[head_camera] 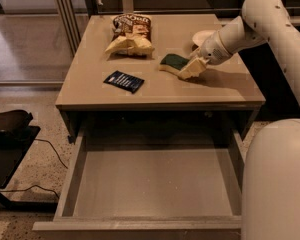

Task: Place sponge into top drawer

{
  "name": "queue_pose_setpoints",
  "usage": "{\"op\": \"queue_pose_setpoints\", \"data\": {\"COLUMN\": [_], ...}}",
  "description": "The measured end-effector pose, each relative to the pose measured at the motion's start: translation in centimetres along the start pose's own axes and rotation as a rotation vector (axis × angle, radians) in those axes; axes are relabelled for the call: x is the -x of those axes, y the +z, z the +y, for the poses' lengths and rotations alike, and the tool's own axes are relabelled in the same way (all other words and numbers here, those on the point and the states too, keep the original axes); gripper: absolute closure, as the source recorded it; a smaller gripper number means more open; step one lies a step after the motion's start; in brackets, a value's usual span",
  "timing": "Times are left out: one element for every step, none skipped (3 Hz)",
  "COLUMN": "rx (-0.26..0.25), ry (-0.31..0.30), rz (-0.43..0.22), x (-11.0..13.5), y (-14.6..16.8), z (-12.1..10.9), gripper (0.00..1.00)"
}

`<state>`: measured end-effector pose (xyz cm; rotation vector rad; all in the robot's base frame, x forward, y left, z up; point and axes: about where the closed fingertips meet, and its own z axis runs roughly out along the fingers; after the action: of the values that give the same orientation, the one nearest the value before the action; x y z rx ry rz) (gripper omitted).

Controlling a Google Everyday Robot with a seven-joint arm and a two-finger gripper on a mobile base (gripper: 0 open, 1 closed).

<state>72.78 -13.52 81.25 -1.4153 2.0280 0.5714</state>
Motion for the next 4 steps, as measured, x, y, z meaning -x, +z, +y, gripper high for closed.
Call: {"op": "queue_pose_setpoints", "data": {"rx": [0.000, 0.004, -0.002, -0.008], "ry": [0.000, -0.027, -0.068, -0.120], "rz": [0.000, 0.005, -0.022, -0.059], "x": [0.2, 0.2, -0.1, -0.8], "y": [-0.2, -1.1, -3.6, -5.9], "z": [0.0, 1.7, 5.1, 9.5], "gripper": [1.00, 1.00, 1.00, 1.00]}}
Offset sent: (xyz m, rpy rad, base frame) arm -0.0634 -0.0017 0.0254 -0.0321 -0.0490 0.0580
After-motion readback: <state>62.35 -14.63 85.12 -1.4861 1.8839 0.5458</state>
